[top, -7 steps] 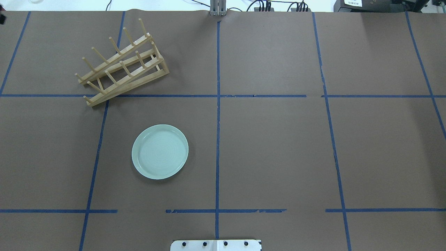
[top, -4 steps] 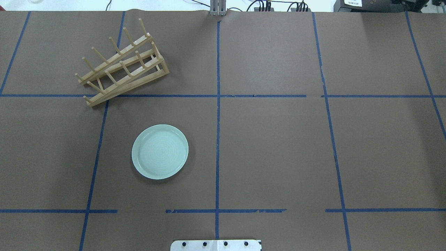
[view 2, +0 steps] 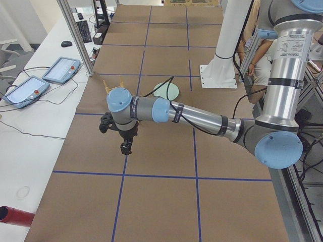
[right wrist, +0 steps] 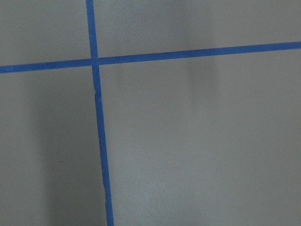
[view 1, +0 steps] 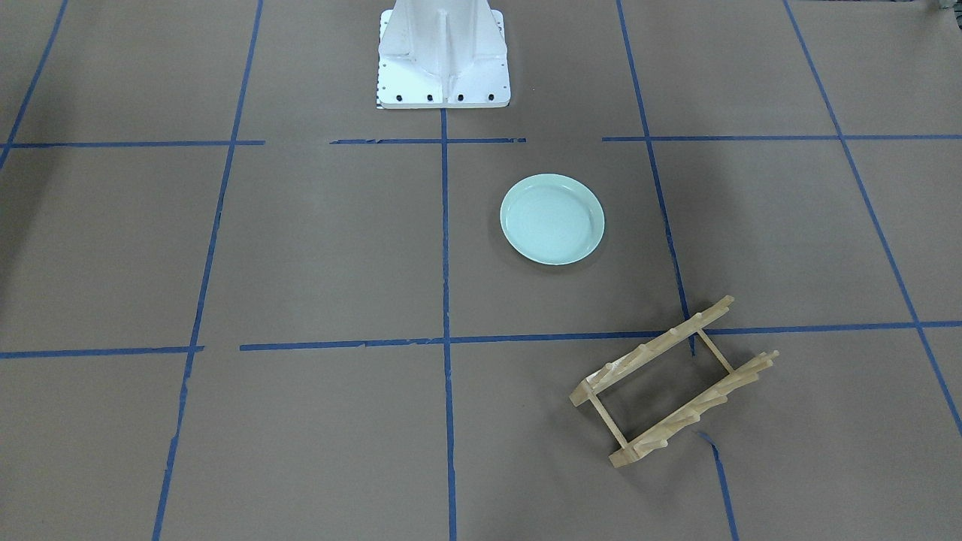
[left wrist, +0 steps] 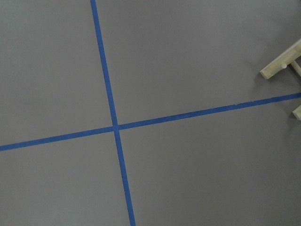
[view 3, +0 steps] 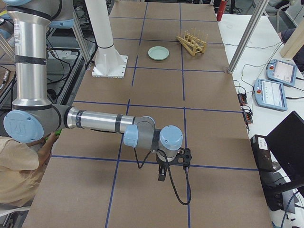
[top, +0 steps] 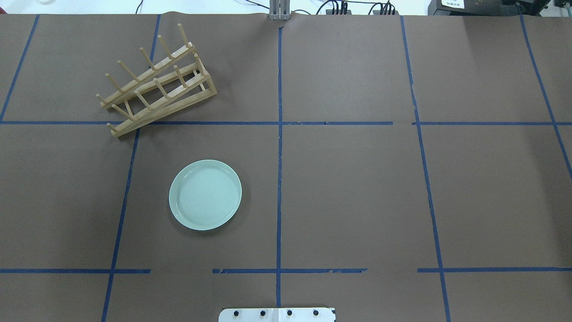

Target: Place plate on table

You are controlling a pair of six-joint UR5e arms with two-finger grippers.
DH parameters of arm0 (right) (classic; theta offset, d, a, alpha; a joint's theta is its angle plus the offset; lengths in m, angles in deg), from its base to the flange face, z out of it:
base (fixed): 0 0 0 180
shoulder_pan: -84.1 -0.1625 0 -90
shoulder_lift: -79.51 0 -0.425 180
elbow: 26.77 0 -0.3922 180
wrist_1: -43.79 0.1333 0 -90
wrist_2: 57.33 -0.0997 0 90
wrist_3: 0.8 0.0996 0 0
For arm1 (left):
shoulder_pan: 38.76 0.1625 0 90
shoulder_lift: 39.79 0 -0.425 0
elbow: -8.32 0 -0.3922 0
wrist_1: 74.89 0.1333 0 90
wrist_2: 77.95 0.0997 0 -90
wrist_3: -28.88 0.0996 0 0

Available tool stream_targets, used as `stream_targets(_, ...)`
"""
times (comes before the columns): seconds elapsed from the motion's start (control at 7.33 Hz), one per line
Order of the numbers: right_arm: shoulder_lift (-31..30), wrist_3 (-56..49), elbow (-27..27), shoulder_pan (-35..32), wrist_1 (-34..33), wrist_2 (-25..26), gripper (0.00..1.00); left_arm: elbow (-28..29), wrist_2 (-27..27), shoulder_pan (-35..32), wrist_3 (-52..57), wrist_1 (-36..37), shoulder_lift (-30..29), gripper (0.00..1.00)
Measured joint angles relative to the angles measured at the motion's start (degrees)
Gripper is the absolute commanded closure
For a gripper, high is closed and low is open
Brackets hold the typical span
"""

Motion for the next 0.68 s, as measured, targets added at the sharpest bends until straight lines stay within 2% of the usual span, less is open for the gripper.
stream_targets(0.68,0.0,0.0,0.0,0.0,0.0,0.0,0.00,1.7,0.0,-4.6,0.1,-3.0,1.0,0.00)
